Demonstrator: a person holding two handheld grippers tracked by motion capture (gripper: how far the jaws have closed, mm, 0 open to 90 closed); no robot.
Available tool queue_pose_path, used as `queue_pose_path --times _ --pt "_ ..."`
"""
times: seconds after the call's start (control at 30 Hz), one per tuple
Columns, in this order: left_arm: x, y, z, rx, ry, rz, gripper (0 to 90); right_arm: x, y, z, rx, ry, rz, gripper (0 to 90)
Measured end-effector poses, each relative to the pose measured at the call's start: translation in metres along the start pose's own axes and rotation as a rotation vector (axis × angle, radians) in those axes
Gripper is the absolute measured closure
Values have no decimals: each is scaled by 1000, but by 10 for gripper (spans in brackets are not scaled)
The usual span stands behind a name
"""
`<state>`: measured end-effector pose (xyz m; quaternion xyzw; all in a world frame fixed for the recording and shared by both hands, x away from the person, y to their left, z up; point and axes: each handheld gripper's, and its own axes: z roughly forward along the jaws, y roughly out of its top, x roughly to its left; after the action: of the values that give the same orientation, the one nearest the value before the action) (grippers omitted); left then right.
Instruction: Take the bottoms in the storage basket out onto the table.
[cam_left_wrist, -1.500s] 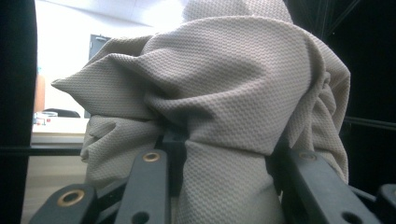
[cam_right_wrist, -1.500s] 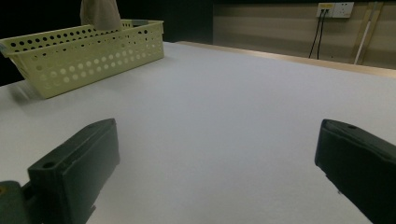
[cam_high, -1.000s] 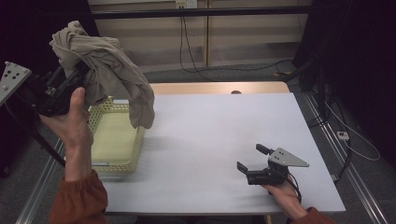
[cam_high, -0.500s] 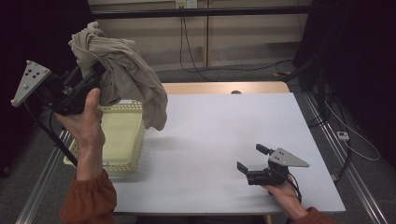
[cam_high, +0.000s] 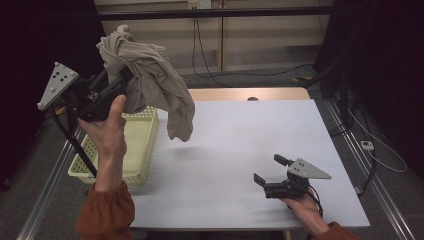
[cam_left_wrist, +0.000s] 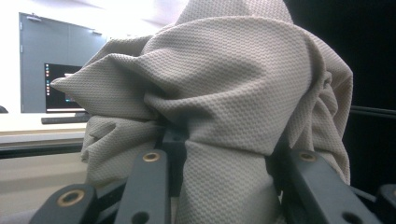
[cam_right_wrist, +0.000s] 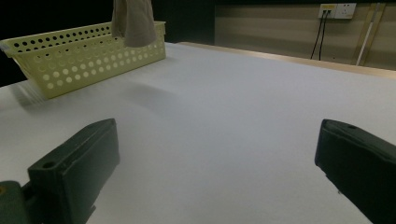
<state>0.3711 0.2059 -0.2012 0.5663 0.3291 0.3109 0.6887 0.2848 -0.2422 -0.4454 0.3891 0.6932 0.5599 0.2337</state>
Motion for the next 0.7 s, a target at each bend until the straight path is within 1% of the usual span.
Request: queue_pose_path --times 0.17,0.23,0.4,0.57,0.7 --pt "-3 -2 4 12 -12 -2 642 0 0 0 -2 1 1 0" --pt "-4 -3 5 8 -17 -6 642 0 0 0 -1 2 -1 0" --pt "-11 -5 8 27 -39 15 642 0 0 0 0 2 -1 0" --pt "-15 -8 14 38 -52 16 642 0 0 0 0 3 -2 0" --pt "-22 -11 22 52 -71 21 642 0 0 0 0 3 0 0"
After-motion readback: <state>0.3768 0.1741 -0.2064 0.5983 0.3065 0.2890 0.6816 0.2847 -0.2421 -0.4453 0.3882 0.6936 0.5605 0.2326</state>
